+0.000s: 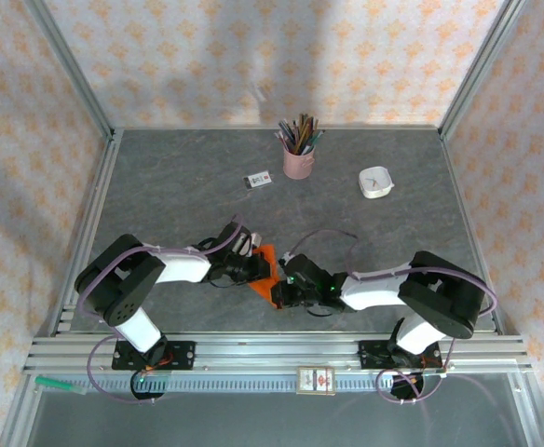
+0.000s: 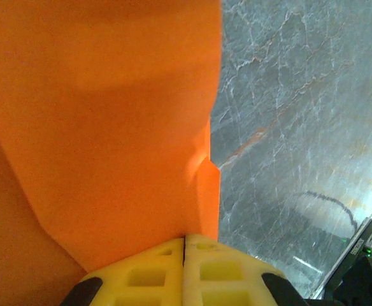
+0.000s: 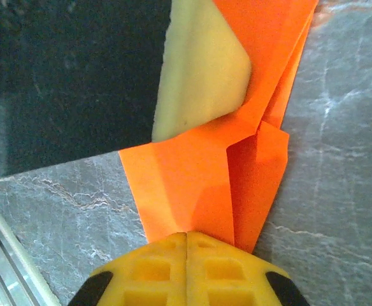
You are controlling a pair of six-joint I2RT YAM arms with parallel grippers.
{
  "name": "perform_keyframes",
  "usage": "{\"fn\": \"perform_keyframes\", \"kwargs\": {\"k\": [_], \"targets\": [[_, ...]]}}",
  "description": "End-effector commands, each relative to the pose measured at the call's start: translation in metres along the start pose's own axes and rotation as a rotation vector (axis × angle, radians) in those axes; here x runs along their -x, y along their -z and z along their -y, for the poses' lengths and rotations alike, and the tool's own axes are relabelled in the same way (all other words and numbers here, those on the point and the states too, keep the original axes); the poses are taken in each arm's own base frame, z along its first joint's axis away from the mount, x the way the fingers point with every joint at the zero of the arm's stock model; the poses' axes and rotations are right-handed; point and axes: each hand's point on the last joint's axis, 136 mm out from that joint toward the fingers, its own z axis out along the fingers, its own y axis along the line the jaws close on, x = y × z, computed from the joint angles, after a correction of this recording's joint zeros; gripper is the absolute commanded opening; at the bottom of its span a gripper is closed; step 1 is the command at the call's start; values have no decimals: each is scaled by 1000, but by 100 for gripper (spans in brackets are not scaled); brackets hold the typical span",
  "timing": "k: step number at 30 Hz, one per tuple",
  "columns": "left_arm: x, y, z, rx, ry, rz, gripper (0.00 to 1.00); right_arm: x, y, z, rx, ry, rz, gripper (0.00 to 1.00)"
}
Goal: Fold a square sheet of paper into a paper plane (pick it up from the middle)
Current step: Perform the fourth fold on the wing at the bottom-center of the table.
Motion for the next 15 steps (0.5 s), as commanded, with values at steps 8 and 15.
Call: {"fn": "perform_keyframes", "kwargs": {"k": [8, 15], "targets": [[5, 14, 2, 29, 42, 26, 14, -36, 4, 45, -109, -82, -67, 0], [-11, 22, 19, -59, 69, 12, 15, -37, 4, 49, -122, -92, -64, 0]]}}
